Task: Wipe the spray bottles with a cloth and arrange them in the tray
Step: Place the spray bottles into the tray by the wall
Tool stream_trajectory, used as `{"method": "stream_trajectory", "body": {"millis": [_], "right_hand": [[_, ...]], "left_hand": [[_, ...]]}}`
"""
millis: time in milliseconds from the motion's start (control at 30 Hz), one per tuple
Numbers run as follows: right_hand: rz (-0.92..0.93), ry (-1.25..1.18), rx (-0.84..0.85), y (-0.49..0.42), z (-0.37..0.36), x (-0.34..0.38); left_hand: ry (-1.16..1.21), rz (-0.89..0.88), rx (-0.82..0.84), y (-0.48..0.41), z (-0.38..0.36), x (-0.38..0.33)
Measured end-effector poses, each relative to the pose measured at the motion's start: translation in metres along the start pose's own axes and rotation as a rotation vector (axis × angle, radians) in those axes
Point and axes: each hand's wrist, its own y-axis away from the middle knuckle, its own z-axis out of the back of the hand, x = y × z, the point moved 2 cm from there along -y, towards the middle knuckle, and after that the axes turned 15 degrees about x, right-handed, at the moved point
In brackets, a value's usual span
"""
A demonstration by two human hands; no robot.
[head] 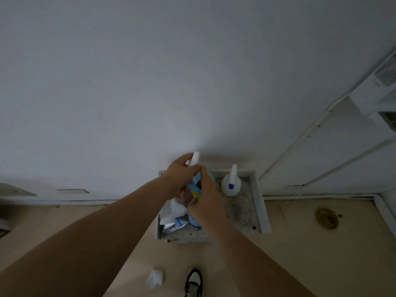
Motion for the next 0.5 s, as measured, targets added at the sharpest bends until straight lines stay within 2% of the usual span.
{"method": "stream_trajectory", "body": {"millis": [67,200,367,500], "right_hand": [[0.019,-0.029,-0.039,0.0,0.004,-0.002],[0.052,0.019,0.006,0.001,0.012,-0.007],[-0.002,0.023,0.007,0.001,0.011,-0.011],[-0.049,0.031,0.029,-0.007,0.017,-0.012]], "left_hand": [[-0.026,-0.021,0.0,-0.003,-0.003,-0.003],[-0.1,-0.043,-0.012,-0.003,-0.001,0.001],[-0.099,-0.026,-0.096,0.009,0.009,0.015],[-0.068,0.014,-0.1,0.013,0.019,0.02]]}}
